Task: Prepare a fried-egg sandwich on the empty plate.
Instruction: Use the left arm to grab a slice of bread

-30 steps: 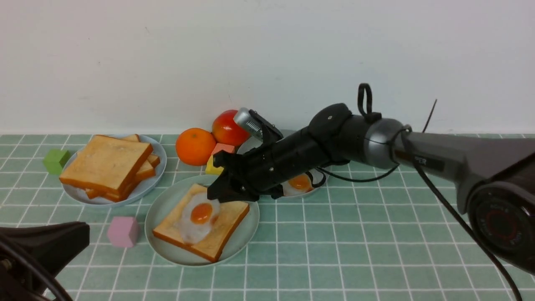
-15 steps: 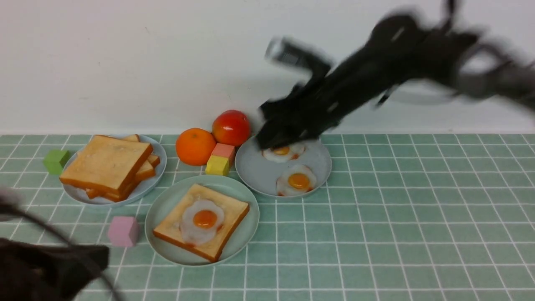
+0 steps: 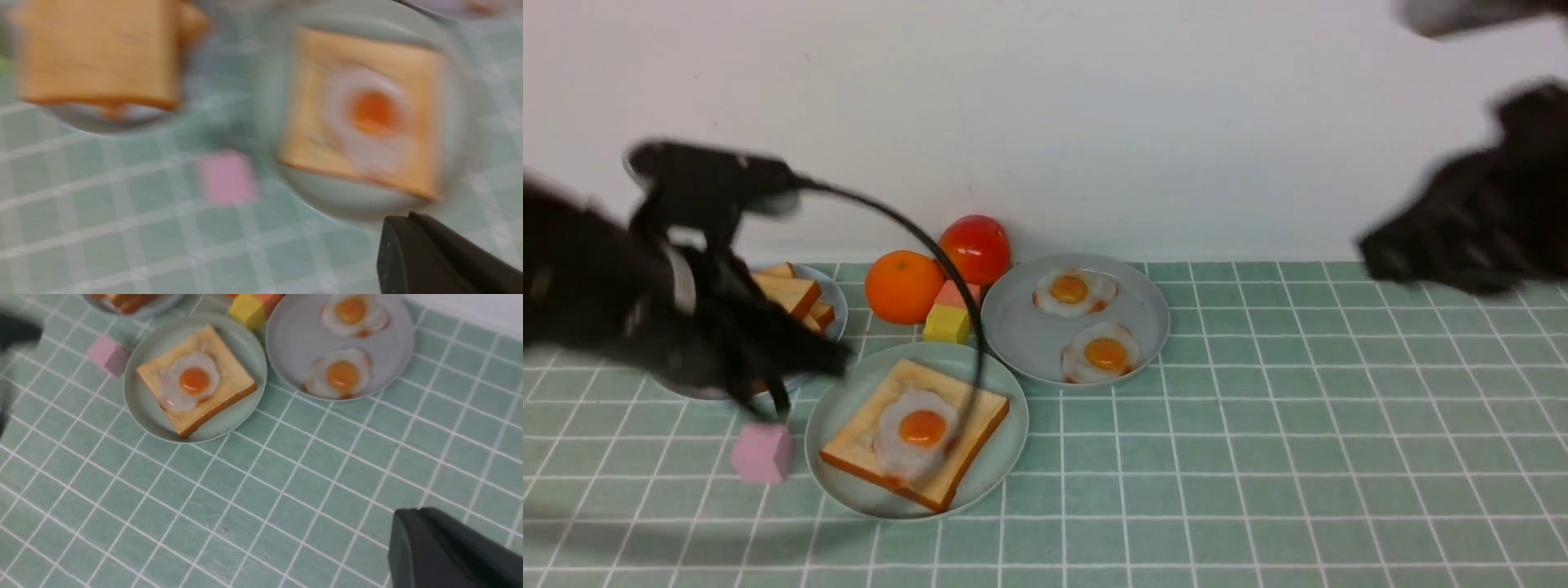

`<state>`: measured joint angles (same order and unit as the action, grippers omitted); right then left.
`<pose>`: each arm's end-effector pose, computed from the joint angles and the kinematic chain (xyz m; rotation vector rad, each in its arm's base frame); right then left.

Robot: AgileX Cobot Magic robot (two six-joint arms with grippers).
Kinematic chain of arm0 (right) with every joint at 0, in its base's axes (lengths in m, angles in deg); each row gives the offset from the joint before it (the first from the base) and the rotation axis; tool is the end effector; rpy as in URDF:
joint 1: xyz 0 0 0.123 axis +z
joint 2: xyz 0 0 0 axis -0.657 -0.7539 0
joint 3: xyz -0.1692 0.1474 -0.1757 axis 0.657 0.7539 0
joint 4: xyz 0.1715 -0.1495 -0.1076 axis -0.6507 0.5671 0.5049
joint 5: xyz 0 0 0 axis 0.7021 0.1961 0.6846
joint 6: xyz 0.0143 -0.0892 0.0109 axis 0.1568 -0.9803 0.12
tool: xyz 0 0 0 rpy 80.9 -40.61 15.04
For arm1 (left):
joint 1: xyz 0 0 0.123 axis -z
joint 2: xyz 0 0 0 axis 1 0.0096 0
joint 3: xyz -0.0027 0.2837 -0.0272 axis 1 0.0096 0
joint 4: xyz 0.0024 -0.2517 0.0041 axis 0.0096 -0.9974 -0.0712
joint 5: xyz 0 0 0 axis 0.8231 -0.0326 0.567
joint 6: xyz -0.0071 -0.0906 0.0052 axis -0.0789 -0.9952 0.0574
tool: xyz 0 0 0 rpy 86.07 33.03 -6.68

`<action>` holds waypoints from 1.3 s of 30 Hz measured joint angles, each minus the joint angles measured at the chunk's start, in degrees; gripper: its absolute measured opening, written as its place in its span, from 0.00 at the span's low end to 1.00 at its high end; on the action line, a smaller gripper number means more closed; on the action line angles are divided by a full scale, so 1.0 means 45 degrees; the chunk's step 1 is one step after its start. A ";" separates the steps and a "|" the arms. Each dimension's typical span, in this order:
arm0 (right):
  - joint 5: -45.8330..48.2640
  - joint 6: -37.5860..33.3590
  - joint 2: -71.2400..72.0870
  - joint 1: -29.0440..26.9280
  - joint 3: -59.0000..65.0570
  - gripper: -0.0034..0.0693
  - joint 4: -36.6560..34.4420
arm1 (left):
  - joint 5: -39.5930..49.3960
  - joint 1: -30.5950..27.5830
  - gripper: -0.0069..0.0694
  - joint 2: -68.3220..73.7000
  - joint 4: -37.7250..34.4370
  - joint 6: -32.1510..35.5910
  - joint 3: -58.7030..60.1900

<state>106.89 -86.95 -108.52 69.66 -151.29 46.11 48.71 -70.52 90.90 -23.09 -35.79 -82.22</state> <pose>0.1833 0.1091 0.4077 -0.5347 2.2521 0.3973 0.2708 -0.0805 0.3021 0.2543 2.4538 -0.0178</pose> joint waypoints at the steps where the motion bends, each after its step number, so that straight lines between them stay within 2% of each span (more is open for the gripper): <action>1: -0.0232 0.0014 0.0589 0.0000 0.0456 0.08 0.0041 | -0.0073 -0.0552 0.07 0.0526 -0.0126 0.0321 -0.0311; 4: -0.1142 0.0039 0.2101 0.0000 0.1943 0.09 0.0133 | -0.0504 -0.1844 0.07 0.2247 -0.0684 0.1069 -0.1504; 8: -0.1691 0.0039 0.3276 0.0000 0.2719 0.09 0.0229 | -0.0904 -0.2452 0.12 0.3818 -0.0744 0.1221 -0.2502; 12: -0.1837 0.0039 0.3973 0.0000 0.2932 0.10 0.0280 | -0.1400 -0.2683 0.34 0.5750 -0.0234 0.1310 -0.3748; 13: -0.1837 0.0039 0.3978 0.0000 0.2938 0.10 0.0280 | -0.1471 -0.2683 0.36 0.5811 -0.0213 0.1310 -0.3786; 15: -0.1837 0.0039 0.3984 0.0000 0.2955 0.10 0.0280 | -0.2070 -0.2683 0.51 0.6543 0.0270 0.1315 -0.4102; 16: -0.1837 0.0039 0.3984 0.0000 0.2955 0.10 0.0280 | -0.2070 -0.2683 0.51 0.6543 0.0270 0.1315 -0.4102; 18: -0.1780 0.0045 0.3789 0.0000 0.2955 0.11 0.0253 | -0.2923 -0.2683 0.63 0.7181 0.0900 0.1315 -0.4191; 21: -0.1670 0.0095 0.3598 0.0000 0.2955 0.11 0.0117 | -0.3534 -0.2683 0.67 0.7706 0.1267 0.1315 -0.4207; 25: -0.1622 0.0123 0.3326 0.0000 0.2990 0.12 -0.0310 | -0.4047 -0.2683 0.67 0.8349 0.1496 0.1315 -0.4218; 29: -0.1406 0.0127 0.3232 0.0000 0.3018 0.12 -0.0445 | -0.4130 -0.2683 0.59 0.8595 0.1714 0.1315 -0.4321; 34: -0.1351 0.0127 0.3232 0.0000 0.3018 0.13 -0.0445 | -0.4069 -0.2683 0.39 0.8666 0.1812 0.1315 -0.4364; 39: -0.1351 0.0127 0.3232 0.0000 0.3018 0.13 -0.0445 | -0.3764 -0.2669 0.38 0.8490 0.1862 0.1315 -0.4452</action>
<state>100.81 -86.37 -93.97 69.66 -137.70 44.10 31.77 -82.53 129.11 -14.71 -29.87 -102.26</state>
